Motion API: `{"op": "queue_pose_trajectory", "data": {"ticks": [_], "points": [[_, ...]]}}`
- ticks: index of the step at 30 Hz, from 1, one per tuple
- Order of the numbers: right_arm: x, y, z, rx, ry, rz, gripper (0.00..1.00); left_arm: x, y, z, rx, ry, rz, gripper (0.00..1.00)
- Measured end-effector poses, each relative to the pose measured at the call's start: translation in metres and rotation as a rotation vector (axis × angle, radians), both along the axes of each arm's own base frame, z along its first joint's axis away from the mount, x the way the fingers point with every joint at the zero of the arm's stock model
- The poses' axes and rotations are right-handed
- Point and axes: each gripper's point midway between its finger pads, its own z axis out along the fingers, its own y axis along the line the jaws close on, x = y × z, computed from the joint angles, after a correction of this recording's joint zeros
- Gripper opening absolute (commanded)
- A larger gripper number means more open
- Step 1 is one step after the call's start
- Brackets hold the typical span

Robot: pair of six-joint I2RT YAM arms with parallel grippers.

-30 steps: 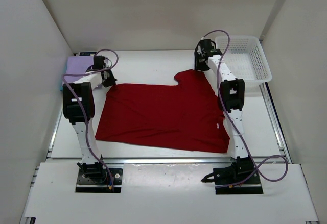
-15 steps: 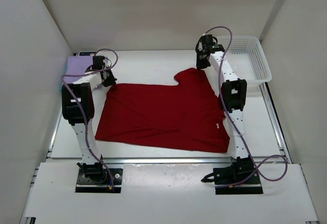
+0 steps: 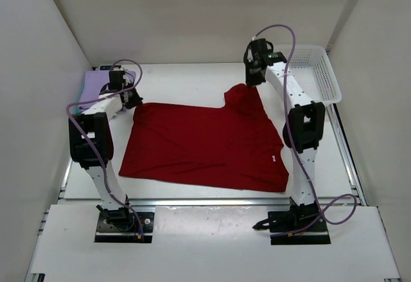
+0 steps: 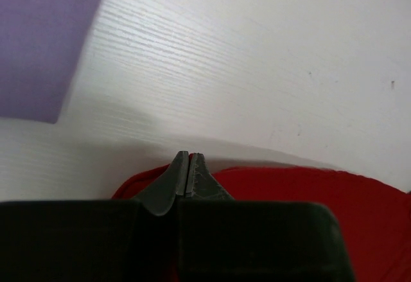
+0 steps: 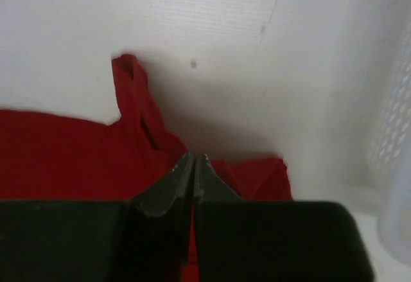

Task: Fold and stack the t-shirts
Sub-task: Fold the other side of the tshirt into a rectangle

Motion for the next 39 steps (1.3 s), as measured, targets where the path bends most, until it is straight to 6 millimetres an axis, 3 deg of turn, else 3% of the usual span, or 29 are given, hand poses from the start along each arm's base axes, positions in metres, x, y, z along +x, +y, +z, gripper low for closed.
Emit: {"op": "queue_pose_trajectory", "data": {"ticks": [5,7,11,15,22,29,33,39], "points": [[-0.096,-0.024,-0.059,0.015,0.172,-0.002,0.0,-0.013,0.001,0.013,-0.002,-0.03,0.005,0.0],[-0.12,-0.038,-0.068,0.025,0.21,-0.028,0.0,-0.018,0.002,0.012,-0.004,-0.024,0.006,0.0],[-0.125,-0.054,-0.06,0.067,0.145,-0.068,0.0,-0.021,0.005,0.01,0.003,-0.02,0.008,0.0],[-0.136,-0.058,-0.042,0.1,0.061,-0.082,0.0,-0.037,0.019,0.001,-0.004,0.003,0.038,0.0],[-0.177,-0.063,-0.014,0.156,-0.058,-0.103,0.0,-0.06,0.036,-0.001,-0.011,0.017,0.083,0.0],[-0.234,-0.067,-0.032,0.185,-0.055,-0.135,0.0,-0.08,0.03,0.017,-0.014,-0.03,0.078,0.0],[-0.259,-0.061,-0.036,0.207,-0.067,-0.128,0.0,-0.089,0.026,0.027,-0.012,-0.058,0.072,0.0],[-0.294,-0.059,-0.054,0.25,-0.057,-0.153,0.0,-0.118,0.018,0.037,-0.001,-0.094,0.065,0.0]]}}
